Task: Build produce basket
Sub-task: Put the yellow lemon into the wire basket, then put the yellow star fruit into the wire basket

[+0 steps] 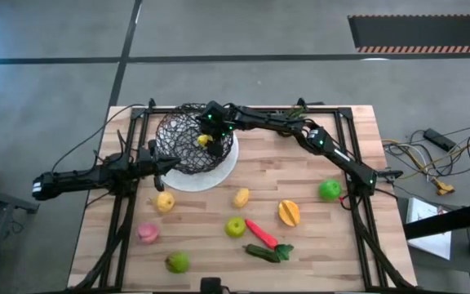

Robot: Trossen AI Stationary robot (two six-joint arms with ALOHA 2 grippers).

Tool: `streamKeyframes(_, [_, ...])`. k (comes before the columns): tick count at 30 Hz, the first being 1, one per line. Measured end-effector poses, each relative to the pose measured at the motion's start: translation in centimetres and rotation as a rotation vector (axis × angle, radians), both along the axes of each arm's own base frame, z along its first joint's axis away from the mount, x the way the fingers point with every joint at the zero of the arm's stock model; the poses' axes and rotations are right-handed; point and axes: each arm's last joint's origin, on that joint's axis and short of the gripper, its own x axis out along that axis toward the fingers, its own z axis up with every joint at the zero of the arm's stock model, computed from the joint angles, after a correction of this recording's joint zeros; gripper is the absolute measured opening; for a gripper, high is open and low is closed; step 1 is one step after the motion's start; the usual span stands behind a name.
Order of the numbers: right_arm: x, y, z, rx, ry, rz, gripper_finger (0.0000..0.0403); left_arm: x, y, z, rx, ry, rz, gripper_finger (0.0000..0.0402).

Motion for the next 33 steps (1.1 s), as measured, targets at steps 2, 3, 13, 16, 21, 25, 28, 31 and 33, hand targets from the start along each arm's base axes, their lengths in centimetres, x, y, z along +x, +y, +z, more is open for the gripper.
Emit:
streamKeyframes(2, [0.0, 0.0, 0.1, -0.009, -0.007, 0.007, 0.0267, 0.0, 0.0, 0.0, 0.0, 0.0, 0.0, 0.0])
streamKeyframes(3, [0.1, 0.0, 0.2, -0.016, -0.013, 0.012, 0.027, 0.0, 0.0, 0.0, 0.0, 0.0, 0.0, 0.0])
streamKeyframes(13, [-0.4, 0.4, 6.7, -0.086, -0.168, 0.024, 0.026, 0.0, 0.0, 0.0, 0.0, 0.0, 0.0, 0.0])
streamKeyframes(16, [-1.3, 1.1, 9.6, -0.094, -0.195, 0.033, 0.025, 0.0, 0.0, 0.0, 0.0, 0.0, 0.0, 0.0])
streamKeyframes(21, [-3.8, 3.7, 14.3, -0.091, -0.17, 0.076, 0.0234, 0.0, 0.0, 0.0, 0.0, 0.001, -0.001, 0.0])
streamKeyframes(25, [-5.9, 7.0, 16.0, -0.054, -0.063, 0.133, 0.0227, 0.0, 0.0, 0.0, 0.0, 0.0, -0.001, 0.0])
streamKeyframes(28, [-7.4, 9.7, 16.2, -0.005, 0.005, 0.149, 0.0224, 0.0, 0.0, 0.0, 0.0, 0.0, -0.001, 0.0])
streamKeyframes(31, [-9.2, 12.4, 15.7, 0.044, 0.053, 0.148, 0.0221, 0.0, 0.0, 0.0, 0.0, -0.001, -0.001, 0.0])
streamKeyframes(33, [-10.6, 14.2, 14.7, 0.049, 0.088, 0.111, 0.0219, 0.0, 0.0, 0.0, 0.0, 0.003, -0.001, 0.0])
